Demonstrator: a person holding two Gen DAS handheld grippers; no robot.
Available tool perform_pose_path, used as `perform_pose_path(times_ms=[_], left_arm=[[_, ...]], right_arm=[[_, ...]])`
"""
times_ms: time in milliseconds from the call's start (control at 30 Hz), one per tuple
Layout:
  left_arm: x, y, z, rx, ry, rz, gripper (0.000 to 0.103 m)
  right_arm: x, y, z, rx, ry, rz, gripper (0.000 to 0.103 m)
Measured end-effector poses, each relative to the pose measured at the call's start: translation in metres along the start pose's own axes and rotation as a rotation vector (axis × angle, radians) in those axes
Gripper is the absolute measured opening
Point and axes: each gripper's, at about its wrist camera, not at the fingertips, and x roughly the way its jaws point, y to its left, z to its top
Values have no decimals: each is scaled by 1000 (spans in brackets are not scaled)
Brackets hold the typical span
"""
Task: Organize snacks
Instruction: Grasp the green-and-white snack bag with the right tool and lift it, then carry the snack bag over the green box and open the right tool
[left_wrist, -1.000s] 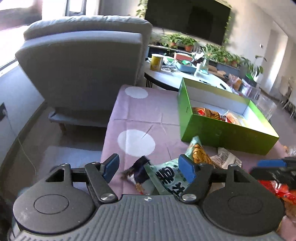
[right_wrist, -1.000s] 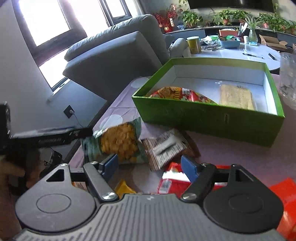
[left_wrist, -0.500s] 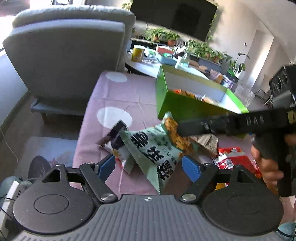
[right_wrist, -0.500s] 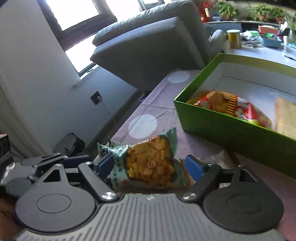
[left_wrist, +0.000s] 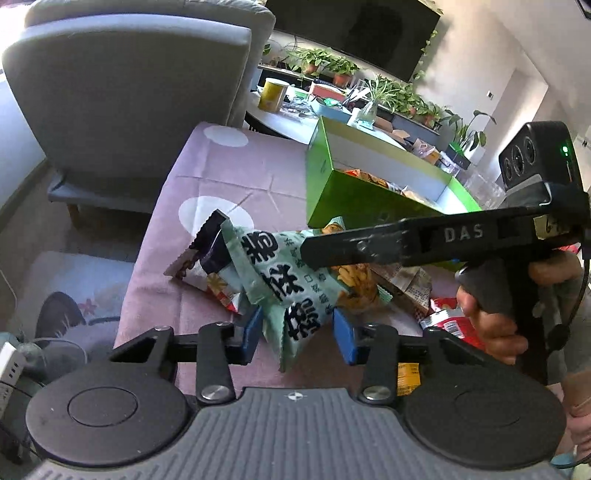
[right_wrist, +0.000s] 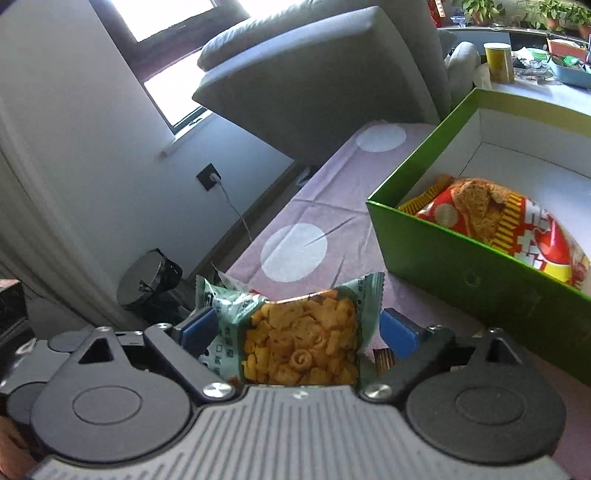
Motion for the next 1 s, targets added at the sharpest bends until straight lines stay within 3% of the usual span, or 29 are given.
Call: perform_pose_path(times_ms=[200,333,500,667,833,1000], left_arm=[[3,1,-3,-4,9,36,39],[-4,-5,-3,18,-6,38,39],[-9,-10,-4,48,-10,51,39],[-11,-5,-6,37,2,106,43],[-9,-1,-7,26,7,120,46],[-9,-8,-6,53,2,91,44]], right_arm=[[-4,4,-8,-30,-10,-15,84],[-15,7,-10,-31,-27,-8,68],[-24,16,-18,-34,-50,-20,68],[-21,8,-21,41,-12,1,73],[-11,0,-27,109,30,9,86],[-6,4,-28,116,37,20,86]])
